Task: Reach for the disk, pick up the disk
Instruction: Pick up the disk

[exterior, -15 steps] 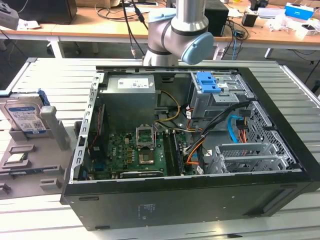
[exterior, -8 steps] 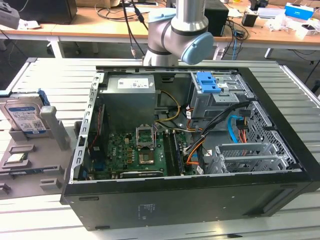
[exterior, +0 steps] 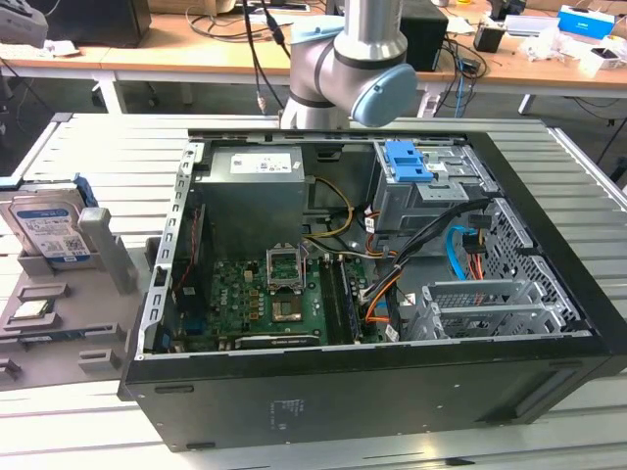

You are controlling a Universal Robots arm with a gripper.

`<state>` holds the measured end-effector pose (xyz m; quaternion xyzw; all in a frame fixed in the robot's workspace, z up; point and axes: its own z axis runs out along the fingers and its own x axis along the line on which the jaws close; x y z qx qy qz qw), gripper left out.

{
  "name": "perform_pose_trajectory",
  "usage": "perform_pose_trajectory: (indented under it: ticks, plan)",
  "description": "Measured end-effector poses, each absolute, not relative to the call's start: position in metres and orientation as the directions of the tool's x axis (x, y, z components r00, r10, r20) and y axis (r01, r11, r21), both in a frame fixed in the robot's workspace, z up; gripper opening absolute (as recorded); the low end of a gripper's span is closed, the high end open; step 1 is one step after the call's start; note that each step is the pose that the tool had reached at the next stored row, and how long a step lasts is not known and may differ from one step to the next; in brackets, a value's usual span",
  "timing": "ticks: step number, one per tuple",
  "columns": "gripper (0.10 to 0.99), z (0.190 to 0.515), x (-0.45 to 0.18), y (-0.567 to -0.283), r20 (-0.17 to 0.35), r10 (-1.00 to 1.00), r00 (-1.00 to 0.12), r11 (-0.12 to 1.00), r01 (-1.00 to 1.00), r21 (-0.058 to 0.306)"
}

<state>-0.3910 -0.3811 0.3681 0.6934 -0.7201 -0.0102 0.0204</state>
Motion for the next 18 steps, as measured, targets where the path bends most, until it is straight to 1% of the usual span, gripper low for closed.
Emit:
perform_pose_trajectory:
  ticks: [3, 6, 18]
  plan:
    - [0.482, 0.368, -0.391, -0.369, 0.015, -0.999, -0.037, 0.038, -0.998, 0.043]
    - [0.482, 0.367, -0.391, -0.364, 0.015, -0.999, -0.030, 0.030, -0.999, 0.043]
    - [0.482, 0.350, -0.392, -0.363, 0.015, -1.000, -0.021, 0.021, -0.999, 0.043]
